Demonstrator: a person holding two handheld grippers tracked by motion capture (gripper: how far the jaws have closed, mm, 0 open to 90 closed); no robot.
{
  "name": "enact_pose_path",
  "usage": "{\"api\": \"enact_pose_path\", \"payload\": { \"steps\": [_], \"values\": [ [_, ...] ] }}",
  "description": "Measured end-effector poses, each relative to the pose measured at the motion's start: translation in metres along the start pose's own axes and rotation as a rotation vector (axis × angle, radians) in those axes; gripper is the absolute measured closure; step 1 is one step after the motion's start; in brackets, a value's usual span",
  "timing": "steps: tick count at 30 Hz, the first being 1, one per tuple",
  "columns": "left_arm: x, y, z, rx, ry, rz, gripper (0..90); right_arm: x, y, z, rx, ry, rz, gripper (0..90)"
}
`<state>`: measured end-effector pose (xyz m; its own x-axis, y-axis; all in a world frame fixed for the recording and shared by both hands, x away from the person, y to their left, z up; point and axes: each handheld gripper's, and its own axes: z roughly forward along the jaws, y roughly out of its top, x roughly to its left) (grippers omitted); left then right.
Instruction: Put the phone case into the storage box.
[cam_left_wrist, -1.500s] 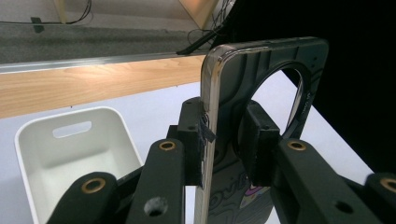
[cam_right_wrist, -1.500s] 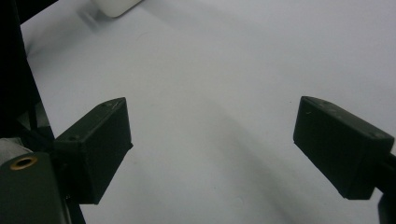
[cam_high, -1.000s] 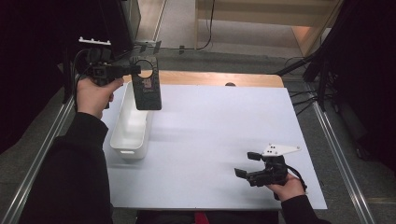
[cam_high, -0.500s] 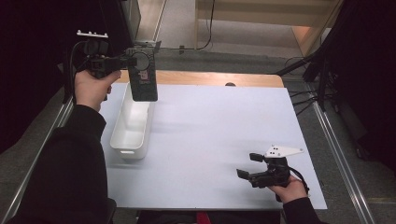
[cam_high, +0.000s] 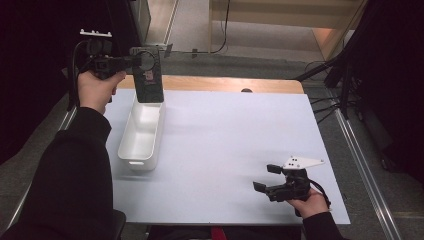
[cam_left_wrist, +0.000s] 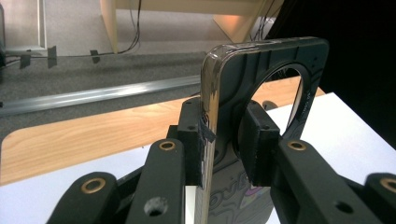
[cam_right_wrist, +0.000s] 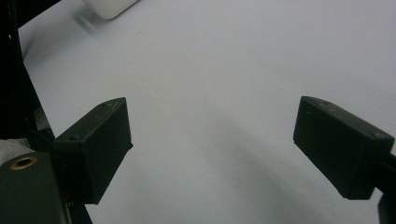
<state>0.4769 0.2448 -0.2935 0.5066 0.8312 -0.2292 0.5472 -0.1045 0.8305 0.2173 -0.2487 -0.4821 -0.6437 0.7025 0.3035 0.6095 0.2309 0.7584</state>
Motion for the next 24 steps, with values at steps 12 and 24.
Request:
{"api": "enact_pose_path", "payload": {
  "steps": [12, 24],
  "values": [
    [0.013, -0.003, 0.010, 0.013, 0.046, -0.003, 71.9, 0.000, 0.001, -0.001, -0.007, 0.002, 0.002, 10.4],
    [0.024, -0.005, 0.021, -0.002, 0.062, 0.007, 72.0, 0.001, 0.002, 0.000, -0.006, 0.013, 0.001, 10.5]
  ]
}}
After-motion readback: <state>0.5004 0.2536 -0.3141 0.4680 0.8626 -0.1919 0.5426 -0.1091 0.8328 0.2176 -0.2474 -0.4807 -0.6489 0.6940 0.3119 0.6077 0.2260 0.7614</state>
